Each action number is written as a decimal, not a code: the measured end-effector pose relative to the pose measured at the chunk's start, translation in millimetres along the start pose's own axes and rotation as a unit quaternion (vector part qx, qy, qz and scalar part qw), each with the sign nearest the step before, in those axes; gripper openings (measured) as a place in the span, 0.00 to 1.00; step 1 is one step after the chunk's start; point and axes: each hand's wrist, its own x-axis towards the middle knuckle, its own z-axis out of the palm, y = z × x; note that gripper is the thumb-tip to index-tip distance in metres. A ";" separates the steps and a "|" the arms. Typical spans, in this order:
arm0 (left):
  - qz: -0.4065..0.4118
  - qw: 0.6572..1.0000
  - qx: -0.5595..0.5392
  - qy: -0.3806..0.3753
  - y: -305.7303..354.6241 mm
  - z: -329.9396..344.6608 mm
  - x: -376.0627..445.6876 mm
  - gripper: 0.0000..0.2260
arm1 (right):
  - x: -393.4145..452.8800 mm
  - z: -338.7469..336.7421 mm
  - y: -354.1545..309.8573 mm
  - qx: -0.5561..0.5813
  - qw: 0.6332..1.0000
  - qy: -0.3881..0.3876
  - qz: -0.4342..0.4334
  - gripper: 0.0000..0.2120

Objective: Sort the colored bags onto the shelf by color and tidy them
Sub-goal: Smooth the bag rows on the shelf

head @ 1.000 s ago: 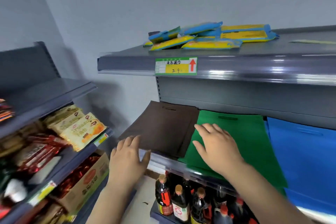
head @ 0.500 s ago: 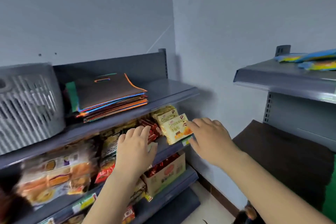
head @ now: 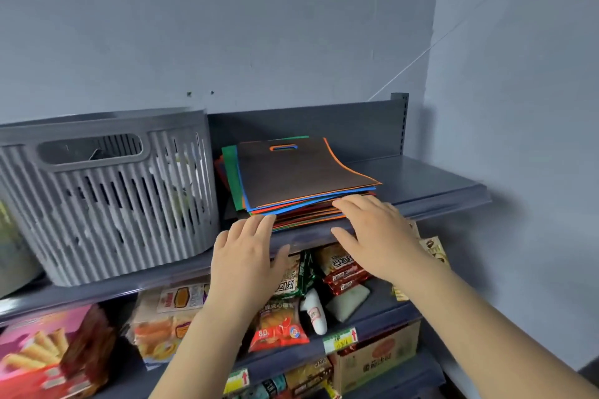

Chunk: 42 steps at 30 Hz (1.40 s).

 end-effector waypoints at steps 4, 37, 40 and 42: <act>-0.025 1.000 0.004 -0.010 -14.3 11.1 9.8 0.20 | 38.8 12.6 -4.8 0.041 0.999 0.017 -0.026 0.21; -0.190 0.972 -0.138 -0.015 -35.4 32.1 63.0 0.25 | 133.1 53.8 58.8 0.155 0.981 -0.022 -0.115 0.14; -0.199 0.969 -0.150 -0.004 -35.3 28.7 64.5 0.22 | 134.8 53.2 59.4 0.197 0.975 -0.024 -0.097 0.11; -0.200 0.967 -0.158 -0.002 -34.1 26.5 64.9 0.22 | 134.6 52.8 58.6 0.219 0.972 -0.021 -0.085 0.10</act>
